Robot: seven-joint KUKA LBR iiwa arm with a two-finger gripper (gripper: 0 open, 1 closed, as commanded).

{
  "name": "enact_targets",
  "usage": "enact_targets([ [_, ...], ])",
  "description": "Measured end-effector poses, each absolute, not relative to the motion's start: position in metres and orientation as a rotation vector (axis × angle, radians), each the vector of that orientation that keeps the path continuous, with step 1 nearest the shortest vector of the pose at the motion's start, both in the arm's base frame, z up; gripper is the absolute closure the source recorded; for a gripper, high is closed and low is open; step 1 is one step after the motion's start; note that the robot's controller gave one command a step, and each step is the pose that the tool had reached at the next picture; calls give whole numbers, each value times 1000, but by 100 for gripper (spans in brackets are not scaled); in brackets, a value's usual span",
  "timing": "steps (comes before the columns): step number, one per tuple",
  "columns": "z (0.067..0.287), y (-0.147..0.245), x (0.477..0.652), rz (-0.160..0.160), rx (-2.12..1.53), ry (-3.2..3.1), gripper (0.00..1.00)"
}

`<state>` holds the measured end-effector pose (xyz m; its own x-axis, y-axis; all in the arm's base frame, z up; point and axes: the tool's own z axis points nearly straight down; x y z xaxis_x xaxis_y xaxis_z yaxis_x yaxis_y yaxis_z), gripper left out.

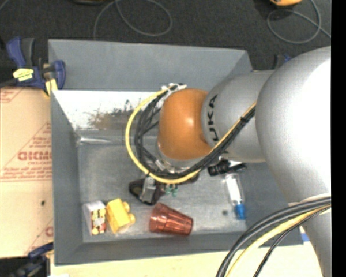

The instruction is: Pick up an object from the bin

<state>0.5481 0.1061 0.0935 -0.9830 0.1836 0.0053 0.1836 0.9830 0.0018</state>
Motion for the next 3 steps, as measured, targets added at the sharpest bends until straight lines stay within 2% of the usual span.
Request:
enact_targets([
  [1, 117, 106, 550, -6, -290, -3129, 100],
  [3, 151, 106, 550, -7, -292, -3128, 100],
])
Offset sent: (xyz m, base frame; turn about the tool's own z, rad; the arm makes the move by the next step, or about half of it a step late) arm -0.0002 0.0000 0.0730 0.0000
